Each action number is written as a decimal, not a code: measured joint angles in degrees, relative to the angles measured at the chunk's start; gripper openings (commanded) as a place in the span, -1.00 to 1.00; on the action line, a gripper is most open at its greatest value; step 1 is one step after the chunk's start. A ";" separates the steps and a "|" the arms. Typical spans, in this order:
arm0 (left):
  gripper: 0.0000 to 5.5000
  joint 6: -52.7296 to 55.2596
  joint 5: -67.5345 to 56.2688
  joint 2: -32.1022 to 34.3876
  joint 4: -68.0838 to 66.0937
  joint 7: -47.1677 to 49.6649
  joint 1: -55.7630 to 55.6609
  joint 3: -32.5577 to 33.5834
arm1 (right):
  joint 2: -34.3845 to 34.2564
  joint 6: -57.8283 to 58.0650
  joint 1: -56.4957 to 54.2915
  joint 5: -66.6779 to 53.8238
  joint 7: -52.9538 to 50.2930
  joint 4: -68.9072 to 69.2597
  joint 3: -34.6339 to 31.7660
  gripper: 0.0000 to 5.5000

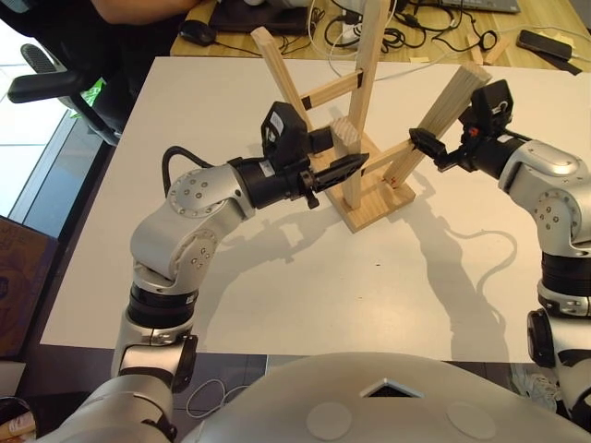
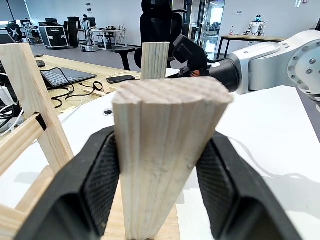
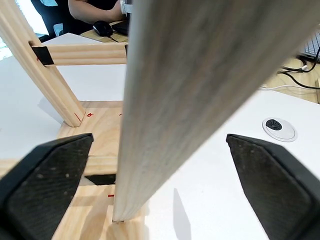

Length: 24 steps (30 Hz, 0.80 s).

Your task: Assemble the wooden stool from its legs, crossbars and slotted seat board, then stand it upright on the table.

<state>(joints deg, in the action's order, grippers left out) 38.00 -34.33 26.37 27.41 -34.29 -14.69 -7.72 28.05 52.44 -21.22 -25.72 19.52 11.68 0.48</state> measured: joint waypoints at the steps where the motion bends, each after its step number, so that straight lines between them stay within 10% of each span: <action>1: -0.23 -0.02 0.00 -0.02 0.01 -0.04 0.01 0.06 | -1.02 -0.68 0.03 0.03 -0.43 -0.36 -0.91 0.78; 8: -0.23 -0.88 0.02 -0.45 -0.12 -0.07 -0.32 0.39 | -6.23 -7.29 -8.11 -3.37 -2.64 -3.99 -12.01 0.78; 17: -0.23 0.89 0.01 -0.46 -0.02 0.28 -0.12 0.65 | 1.09 4.63 -3.02 2.74 -2.83 1.01 2.40 0.78; 24: -0.23 0.44 0.01 -1.78 0.64 1.11 -0.34 0.86 | -6.78 -10.70 -2.02 4.23 -2.87 -0.53 -1.87 0.78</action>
<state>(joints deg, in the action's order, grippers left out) 38.44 -34.31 24.58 28.05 -33.18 -15.03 -6.86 21.27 41.74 -23.24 -21.49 16.65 11.15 -1.39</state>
